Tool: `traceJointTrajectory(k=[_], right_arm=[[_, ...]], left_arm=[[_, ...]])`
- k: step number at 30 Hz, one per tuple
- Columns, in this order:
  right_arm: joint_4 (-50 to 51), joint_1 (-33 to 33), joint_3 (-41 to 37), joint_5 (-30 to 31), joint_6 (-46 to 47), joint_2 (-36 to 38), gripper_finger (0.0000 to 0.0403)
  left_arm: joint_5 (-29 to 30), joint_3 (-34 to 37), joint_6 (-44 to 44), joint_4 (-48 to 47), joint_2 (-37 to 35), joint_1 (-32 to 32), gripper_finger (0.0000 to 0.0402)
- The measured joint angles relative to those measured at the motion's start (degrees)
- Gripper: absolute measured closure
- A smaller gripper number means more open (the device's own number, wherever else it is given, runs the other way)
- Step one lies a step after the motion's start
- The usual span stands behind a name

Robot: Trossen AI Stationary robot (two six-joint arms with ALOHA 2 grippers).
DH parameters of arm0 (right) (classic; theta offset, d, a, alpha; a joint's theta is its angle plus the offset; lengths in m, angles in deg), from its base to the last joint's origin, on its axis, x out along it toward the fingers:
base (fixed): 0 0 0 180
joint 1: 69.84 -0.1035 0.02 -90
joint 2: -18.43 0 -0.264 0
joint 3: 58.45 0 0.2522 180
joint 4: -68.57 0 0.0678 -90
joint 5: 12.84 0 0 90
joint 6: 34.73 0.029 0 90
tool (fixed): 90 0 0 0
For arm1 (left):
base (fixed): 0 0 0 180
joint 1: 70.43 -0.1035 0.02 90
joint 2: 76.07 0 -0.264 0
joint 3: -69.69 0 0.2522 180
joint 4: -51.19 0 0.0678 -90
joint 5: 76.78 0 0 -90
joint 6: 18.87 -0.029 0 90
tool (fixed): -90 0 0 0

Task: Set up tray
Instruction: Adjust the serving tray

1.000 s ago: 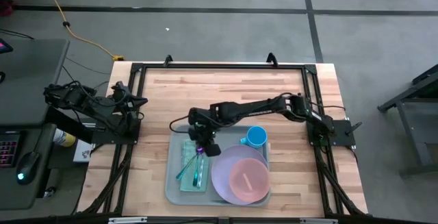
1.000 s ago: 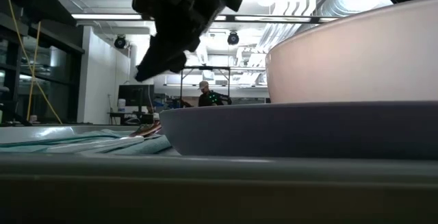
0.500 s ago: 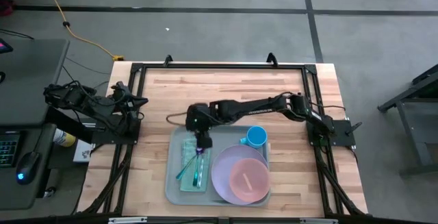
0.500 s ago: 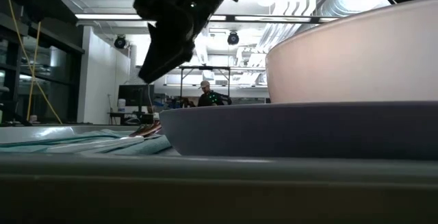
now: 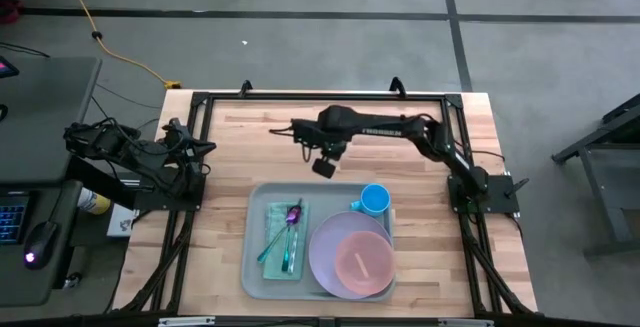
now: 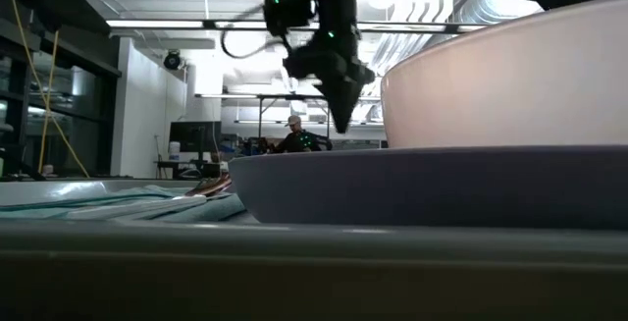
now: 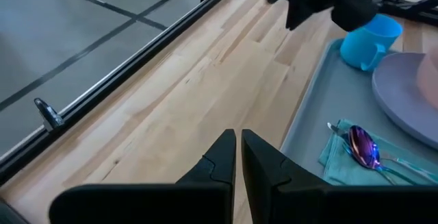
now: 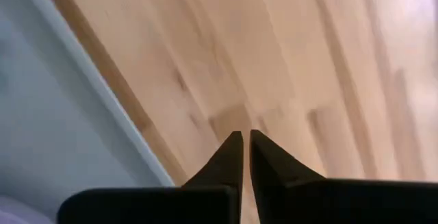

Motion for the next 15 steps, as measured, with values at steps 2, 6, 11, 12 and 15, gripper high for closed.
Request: traceJointTrajectory(k=[2, 6, 11, 12, 15], right_arm=[[1.6, 1.7, -2.6, -0.1, 0.2, 0.7, 0.0401], [-1.7, 5.6, -11.5, -0.7, 2.7, 6.7, 0.0402], [-11.2, 9.0, -29.9, -1.5, 8.1, 24.9, 0.0402], [-13.8, 9.3, -34.5, -1.9, 9.8, 29.7, 0.0403], [-21.5, 9.5, -48.4, -3.3, 17.9, 44.8, 0.0403]], left_arm=[[0.0, 0.0, -0.6, 0.0, 0.0, 0.0, 0.0346], [0.0, 0.0, -1.3, 0.0, 0.0, 0.0, 0.0346], [0.0, 0.0, -1.6, -0.9, 0.0, 0.0, 0.0346], [0.0, 0.0, -1.6, -1.5, 0.0, 0.0, 0.0346], [0.0, 0.0, -1.6, -2.5, 0.0, 0.0, 0.0346]])
